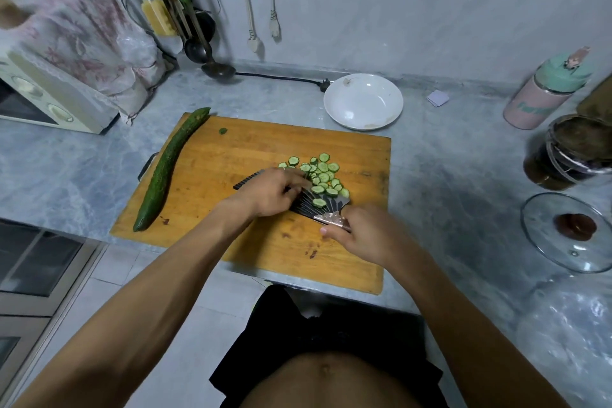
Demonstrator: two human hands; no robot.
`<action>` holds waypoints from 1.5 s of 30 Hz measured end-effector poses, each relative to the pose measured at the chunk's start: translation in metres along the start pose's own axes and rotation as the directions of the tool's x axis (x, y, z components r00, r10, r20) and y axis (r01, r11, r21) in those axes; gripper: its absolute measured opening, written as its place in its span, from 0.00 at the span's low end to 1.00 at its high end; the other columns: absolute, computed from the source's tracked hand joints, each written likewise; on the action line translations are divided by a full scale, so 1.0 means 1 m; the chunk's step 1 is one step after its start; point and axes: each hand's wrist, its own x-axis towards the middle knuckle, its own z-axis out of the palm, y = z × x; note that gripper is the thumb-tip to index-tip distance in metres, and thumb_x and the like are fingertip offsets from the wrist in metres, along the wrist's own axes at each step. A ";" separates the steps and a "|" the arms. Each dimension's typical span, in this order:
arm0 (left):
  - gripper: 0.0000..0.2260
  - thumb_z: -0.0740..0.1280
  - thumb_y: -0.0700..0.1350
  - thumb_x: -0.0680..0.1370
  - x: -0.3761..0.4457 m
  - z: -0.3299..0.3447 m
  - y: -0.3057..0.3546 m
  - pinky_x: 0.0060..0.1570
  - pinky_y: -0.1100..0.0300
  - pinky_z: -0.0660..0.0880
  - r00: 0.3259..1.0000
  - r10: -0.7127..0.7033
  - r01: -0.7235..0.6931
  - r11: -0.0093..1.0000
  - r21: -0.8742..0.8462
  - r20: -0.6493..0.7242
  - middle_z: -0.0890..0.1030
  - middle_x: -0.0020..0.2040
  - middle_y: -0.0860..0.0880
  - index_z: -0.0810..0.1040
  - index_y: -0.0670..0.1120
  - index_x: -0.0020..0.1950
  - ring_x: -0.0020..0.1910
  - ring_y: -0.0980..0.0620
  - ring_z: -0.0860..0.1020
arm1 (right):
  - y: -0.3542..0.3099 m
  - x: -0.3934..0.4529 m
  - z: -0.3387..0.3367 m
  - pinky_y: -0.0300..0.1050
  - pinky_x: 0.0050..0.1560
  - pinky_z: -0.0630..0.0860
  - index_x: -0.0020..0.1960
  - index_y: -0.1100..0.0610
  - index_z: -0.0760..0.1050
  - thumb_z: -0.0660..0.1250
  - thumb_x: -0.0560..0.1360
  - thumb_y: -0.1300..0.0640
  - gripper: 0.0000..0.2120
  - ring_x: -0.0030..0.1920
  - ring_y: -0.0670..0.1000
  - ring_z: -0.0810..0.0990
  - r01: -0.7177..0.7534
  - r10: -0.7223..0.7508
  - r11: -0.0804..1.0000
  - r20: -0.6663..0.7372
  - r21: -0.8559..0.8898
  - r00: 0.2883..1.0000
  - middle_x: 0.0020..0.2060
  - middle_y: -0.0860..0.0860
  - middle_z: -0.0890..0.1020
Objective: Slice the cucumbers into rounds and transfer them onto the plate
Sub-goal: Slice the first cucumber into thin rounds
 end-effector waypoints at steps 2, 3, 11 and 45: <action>0.11 0.66 0.39 0.78 -0.001 -0.005 0.000 0.59 0.61 0.70 0.995 0.002 -0.002 1.000 0.001 -0.101 0.80 0.61 0.49 0.83 0.49 0.57 0.62 0.48 0.76 | 0.001 0.000 -0.001 0.47 0.32 0.67 0.37 0.54 0.69 0.60 0.78 0.35 0.23 0.31 0.49 0.73 -0.004 0.004 1.000 -0.002 0.008 1.000 0.32 0.49 0.73; 0.09 0.67 0.39 0.77 -0.001 -0.007 0.002 0.57 0.61 0.72 0.990 -0.018 0.018 1.000 -0.003 -0.139 0.82 0.57 0.50 0.84 0.50 0.53 0.59 0.49 0.77 | 0.002 0.000 -0.002 0.48 0.32 0.67 0.37 0.54 0.68 0.60 0.78 0.35 0.23 0.31 0.49 0.72 -0.007 0.007 1.000 -0.005 0.014 1.000 0.32 0.49 0.73; 0.14 0.64 0.37 0.76 0.000 -0.001 0.026 0.60 0.59 0.72 0.998 0.063 -0.063 0.998 -0.004 0.021 0.81 0.58 0.51 0.84 0.50 0.56 0.58 0.52 0.76 | 0.006 -0.003 -0.007 0.46 0.30 0.63 0.39 0.54 0.68 0.59 0.79 0.35 0.23 0.32 0.48 0.69 0.004 -0.005 1.000 -0.017 -0.017 1.000 0.31 0.46 0.69; 0.28 0.58 0.28 0.72 0.036 0.008 0.004 0.71 0.59 0.63 0.995 -0.102 0.103 0.990 -0.100 0.014 0.73 0.71 0.46 0.76 0.47 0.67 0.71 0.47 0.68 | 0.007 -0.015 -0.008 0.43 0.29 0.65 0.43 0.55 0.73 0.59 0.78 0.33 0.25 0.32 0.48 0.73 0.002 -0.003 0.999 -0.036 -0.041 0.999 0.36 0.48 0.76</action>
